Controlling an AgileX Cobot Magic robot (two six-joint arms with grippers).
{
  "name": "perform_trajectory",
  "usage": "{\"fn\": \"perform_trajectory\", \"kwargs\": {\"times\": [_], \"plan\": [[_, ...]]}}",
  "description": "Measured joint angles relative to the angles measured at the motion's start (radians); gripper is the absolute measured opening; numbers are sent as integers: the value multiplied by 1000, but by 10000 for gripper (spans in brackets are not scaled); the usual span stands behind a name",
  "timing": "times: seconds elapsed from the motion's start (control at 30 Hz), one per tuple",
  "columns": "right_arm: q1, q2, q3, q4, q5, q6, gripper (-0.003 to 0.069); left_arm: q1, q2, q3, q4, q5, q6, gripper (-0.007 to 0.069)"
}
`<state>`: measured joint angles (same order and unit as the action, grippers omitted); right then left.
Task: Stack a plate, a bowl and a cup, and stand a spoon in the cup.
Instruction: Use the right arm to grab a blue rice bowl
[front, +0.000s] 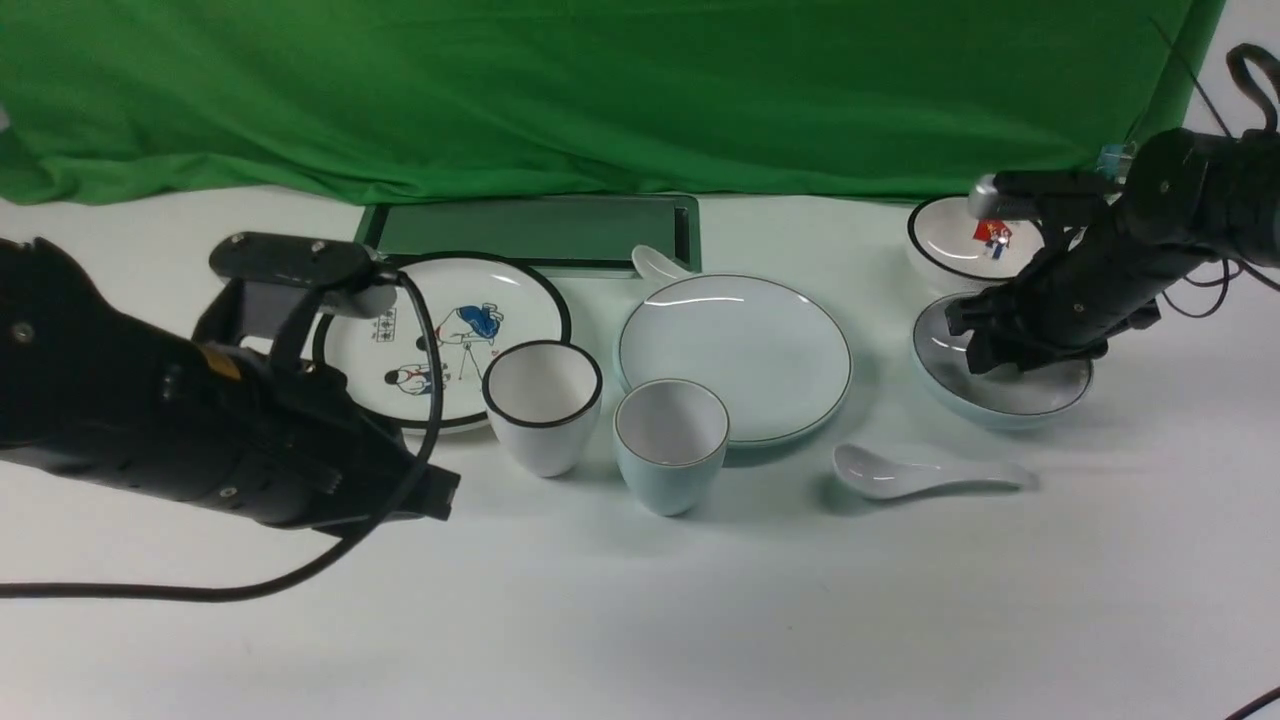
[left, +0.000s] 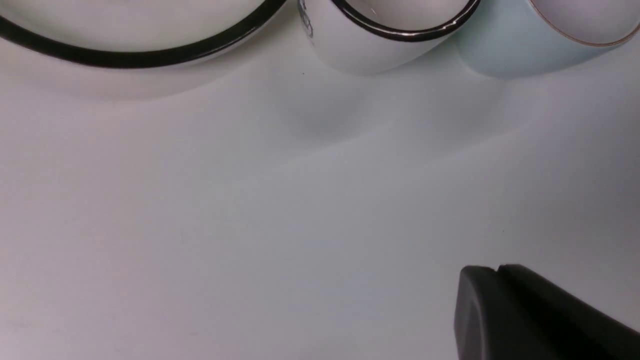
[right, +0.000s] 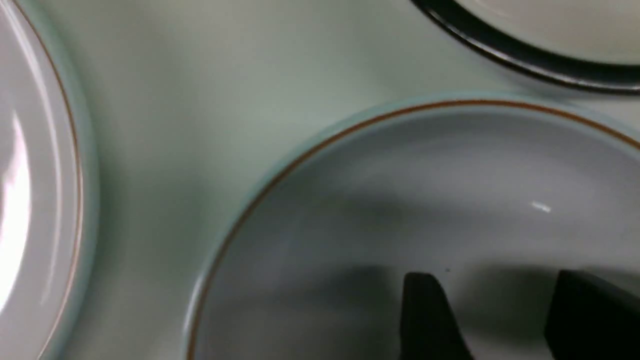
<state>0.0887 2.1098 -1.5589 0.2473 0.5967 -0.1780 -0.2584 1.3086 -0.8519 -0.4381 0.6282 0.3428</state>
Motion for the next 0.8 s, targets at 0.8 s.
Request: {"fn": "perform_trajectory", "kwargs": {"times": [0.8], "plan": [[-42, 8, -46, -145, 117, 25, 217, 0, 0, -1, -24, 3, 3, -29]]}}
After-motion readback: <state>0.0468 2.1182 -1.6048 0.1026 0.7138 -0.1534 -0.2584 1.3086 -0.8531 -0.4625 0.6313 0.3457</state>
